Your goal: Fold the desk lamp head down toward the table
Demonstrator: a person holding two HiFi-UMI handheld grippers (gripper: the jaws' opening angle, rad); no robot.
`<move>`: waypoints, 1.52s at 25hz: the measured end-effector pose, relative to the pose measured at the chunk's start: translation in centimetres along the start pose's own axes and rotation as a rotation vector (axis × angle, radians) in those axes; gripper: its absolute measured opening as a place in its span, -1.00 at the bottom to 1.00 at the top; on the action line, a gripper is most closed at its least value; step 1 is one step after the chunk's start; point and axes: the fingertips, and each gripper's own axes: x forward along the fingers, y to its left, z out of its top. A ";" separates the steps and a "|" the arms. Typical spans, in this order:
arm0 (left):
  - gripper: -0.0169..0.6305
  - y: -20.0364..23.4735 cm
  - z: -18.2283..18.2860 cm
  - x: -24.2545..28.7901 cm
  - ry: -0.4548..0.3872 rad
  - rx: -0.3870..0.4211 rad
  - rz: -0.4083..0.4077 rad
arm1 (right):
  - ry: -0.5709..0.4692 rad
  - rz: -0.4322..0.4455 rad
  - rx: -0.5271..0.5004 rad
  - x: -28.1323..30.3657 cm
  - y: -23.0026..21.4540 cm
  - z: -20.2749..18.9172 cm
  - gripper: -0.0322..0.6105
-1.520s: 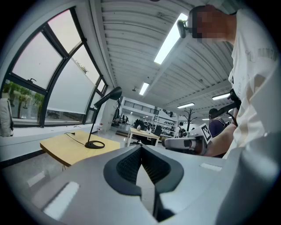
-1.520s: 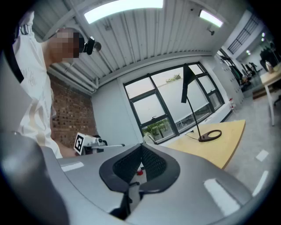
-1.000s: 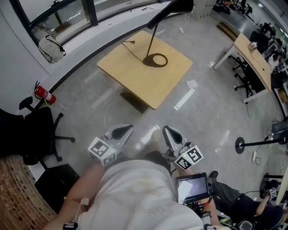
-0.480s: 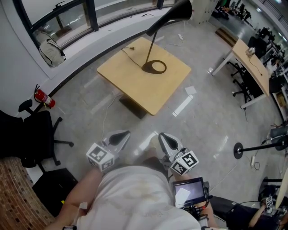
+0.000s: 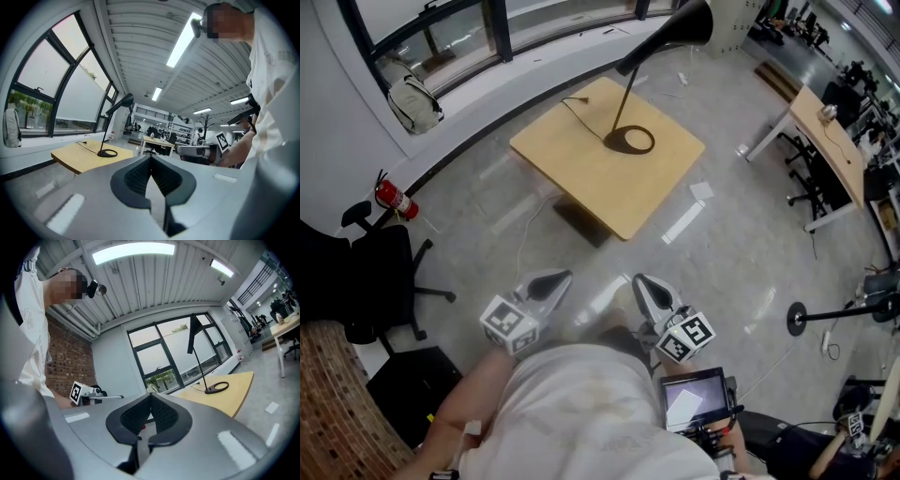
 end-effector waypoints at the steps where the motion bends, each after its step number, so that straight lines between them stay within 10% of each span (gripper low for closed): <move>1: -0.94 0.2 0.0 -0.1 -0.001 -0.001 0.006 | 0.005 0.002 -0.004 0.2 0.0 0.0 -0.86; 38: -0.94 4.4 3.4 8.5 -0.016 -0.009 0.108 | 0.021 0.052 -0.011 3.7 -9.4 4.8 -0.86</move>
